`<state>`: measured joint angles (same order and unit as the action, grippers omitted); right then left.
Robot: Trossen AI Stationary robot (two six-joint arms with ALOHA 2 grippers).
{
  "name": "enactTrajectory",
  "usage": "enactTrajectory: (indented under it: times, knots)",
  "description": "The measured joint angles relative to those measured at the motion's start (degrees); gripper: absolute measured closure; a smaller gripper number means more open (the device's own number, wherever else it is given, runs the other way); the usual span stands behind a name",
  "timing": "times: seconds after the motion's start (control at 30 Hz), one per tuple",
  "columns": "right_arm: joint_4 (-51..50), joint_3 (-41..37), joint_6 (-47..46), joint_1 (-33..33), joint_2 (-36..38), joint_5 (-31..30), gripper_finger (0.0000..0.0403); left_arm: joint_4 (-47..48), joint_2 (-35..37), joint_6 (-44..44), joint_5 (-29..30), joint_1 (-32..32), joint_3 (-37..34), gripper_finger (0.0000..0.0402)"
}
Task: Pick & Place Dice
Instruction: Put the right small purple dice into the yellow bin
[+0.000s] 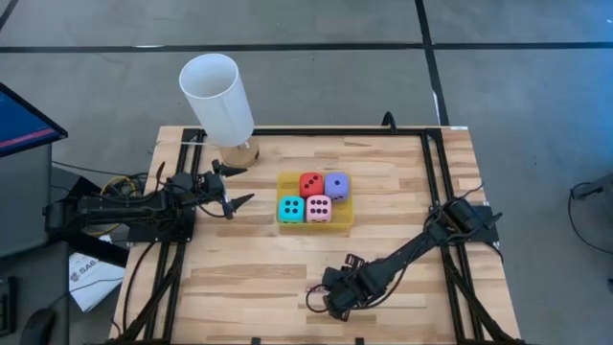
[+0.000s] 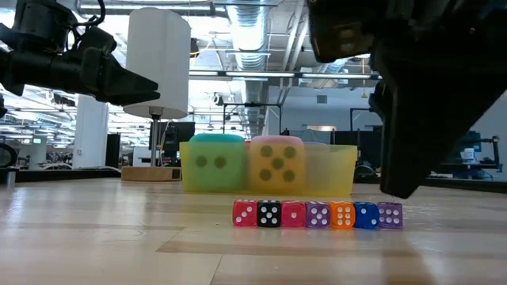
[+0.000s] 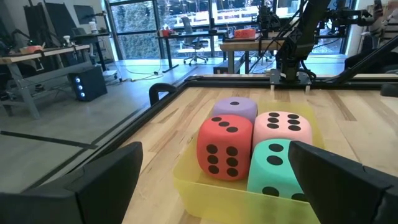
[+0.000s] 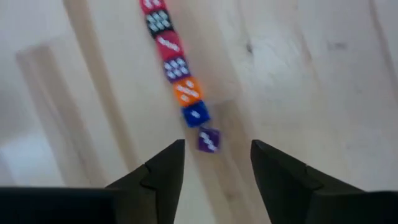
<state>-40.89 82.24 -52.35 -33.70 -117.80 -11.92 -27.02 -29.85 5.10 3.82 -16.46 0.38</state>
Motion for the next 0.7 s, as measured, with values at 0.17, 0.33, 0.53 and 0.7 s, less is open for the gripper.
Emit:
enactTrajectory:
  times: [0.17, 0.33, 0.53, 0.7]
  knots:
    - [1.0, 0.0, -0.2, 0.5, -0.6, 0.1, 0.0227, 0.0, 0.0, 0.0, 0.0, 0.0, 0.0, 0.0009]
    - [0.6, -0.1, -0.2, 0.5, -1.6, 0.6, 0.0225, 0.0, 0.0, 0.0, 0.0, 0.0, 0.0, 0.0009]
    - [0.7, -0.1, -0.1, 0.5, -1.6, 1.5, 0.0228, 0.0, 0.0, 0.0, 0.0, 0.0, 0.0, 0.0009]
    - [0.7, -0.1, 0.2, 0.5, -1.6, 1.4, 0.0234, 0.0, 0.0, 0.0, 0.0, 0.0, 0.0, 0.0009]
